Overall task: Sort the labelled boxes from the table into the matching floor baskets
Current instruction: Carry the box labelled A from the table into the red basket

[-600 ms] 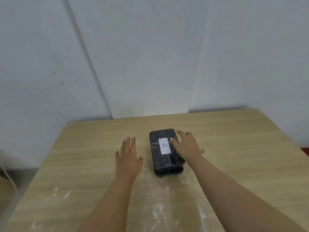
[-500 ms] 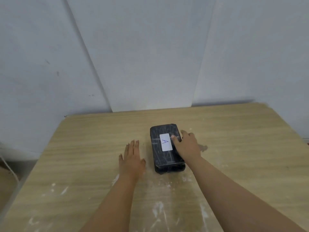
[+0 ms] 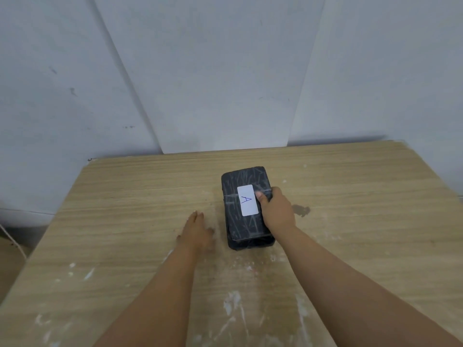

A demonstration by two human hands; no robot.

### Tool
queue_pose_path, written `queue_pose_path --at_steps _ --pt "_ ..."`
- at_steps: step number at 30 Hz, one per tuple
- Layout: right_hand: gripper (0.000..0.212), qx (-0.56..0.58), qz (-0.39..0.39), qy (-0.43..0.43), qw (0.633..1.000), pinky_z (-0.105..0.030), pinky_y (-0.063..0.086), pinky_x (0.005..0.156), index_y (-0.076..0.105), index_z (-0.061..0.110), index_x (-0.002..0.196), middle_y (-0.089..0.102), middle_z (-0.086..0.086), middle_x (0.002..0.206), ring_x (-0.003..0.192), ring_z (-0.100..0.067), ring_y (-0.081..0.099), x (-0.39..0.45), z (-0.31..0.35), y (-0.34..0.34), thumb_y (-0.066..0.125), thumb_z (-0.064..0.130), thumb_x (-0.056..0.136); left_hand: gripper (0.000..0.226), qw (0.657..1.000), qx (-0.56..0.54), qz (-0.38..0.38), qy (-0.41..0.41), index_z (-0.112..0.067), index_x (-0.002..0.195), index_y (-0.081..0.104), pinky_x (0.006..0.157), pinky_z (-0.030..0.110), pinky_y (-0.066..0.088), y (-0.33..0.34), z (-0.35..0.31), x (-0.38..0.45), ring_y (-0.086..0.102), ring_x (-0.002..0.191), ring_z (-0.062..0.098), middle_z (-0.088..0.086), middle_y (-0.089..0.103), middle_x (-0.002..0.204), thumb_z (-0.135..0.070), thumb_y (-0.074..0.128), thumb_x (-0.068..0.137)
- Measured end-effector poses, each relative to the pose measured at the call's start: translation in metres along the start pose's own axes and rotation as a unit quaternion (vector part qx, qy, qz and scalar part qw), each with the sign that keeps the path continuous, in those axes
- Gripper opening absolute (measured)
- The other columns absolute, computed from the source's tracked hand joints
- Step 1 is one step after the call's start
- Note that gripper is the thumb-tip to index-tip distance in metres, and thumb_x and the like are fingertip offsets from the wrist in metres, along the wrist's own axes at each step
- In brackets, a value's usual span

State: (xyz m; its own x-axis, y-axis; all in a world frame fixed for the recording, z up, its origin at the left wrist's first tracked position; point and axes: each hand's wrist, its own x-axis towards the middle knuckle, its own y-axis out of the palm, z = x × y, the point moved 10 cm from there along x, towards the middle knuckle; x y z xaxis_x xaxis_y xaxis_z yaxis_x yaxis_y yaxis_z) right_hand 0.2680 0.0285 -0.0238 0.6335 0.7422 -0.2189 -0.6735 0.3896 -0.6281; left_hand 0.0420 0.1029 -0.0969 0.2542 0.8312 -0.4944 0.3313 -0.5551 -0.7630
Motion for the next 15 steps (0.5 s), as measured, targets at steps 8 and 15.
queue_pose_path --at_steps 8,15 --pt "0.032 -0.037 0.047 -0.100 0.993 -0.030 0.037 0.075 0.060 0.011 0.115 0.064 -0.005 0.101 0.092 -0.025 0.056 -0.052 0.040 -0.063 0.055 0.035 0.094 0.043 0.923 -0.347 -0.134 0.102 -0.023 0.136 0.049 0.103 0.037 0.041 -0.089 -0.070 -0.075 0.056 0.120 0.024 0.005 0.055 0.136 -0.024 0.034 0.096" --pt "0.032 -0.097 0.105 -0.132 0.981 -0.030 0.041 0.077 0.065 0.017 0.120 0.063 0.000 0.098 0.092 -0.020 0.058 -0.118 0.021 -0.115 0.060 0.033 0.092 0.028 0.936 -0.300 0.010 0.183 -0.037 0.098 0.061 0.096 0.039 0.049 -0.046 -0.144 -0.145 0.062 0.105 0.018 -0.004 0.065 0.114 -0.057 0.044 0.087"
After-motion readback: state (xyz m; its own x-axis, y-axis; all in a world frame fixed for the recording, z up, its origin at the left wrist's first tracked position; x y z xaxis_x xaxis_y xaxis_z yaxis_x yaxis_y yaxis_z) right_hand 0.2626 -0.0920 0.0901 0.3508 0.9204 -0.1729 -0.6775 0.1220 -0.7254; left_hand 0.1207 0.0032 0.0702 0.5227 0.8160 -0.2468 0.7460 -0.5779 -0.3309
